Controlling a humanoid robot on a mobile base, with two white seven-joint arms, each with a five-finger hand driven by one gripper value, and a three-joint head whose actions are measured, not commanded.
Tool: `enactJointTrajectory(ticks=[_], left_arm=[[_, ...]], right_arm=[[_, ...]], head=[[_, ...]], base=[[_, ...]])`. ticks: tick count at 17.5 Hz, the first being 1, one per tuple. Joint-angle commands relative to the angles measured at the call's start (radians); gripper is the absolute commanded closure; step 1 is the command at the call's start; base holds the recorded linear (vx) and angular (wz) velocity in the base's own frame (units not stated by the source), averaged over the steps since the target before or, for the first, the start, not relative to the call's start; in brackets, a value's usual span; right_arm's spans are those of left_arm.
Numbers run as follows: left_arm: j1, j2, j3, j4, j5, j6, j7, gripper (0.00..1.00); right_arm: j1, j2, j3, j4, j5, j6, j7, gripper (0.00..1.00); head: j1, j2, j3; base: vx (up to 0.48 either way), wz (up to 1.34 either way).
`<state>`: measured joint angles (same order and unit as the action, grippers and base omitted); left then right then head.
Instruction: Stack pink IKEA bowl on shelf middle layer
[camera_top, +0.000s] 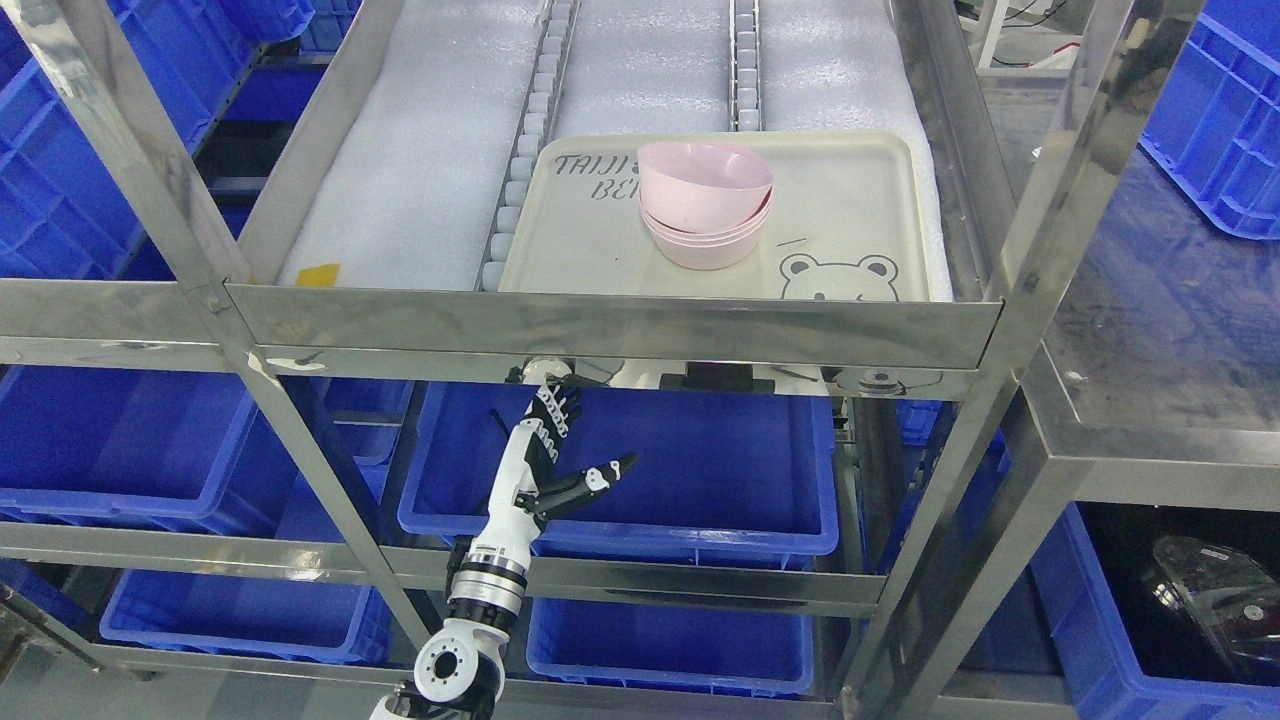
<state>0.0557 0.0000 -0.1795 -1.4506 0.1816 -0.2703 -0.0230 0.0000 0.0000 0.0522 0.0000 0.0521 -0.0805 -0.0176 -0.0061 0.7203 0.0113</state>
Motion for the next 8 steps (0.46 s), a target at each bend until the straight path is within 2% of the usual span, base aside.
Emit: enactJointTrajectory(ticks=[1,8], left_arm=[[0.001,0.017,0.006,-0.002,-0.001,0.0,-0.002,0.0],[0.001,0.017,-0.003,0.001,-0.001,0.0,-0.006,0.0]], right_arm=[[0.003,-0.017,0.0,-0.017,0.0,-0.001,-0.001,0.0],[0.005,-0.017,0.0,-0.017,0.0,-0.001,-0.001,0.0]], head=[[0.0,0.0,0.0],[0.0,0.0,0.0]], base=[[0.0,0.0],[0.0,0.0]])
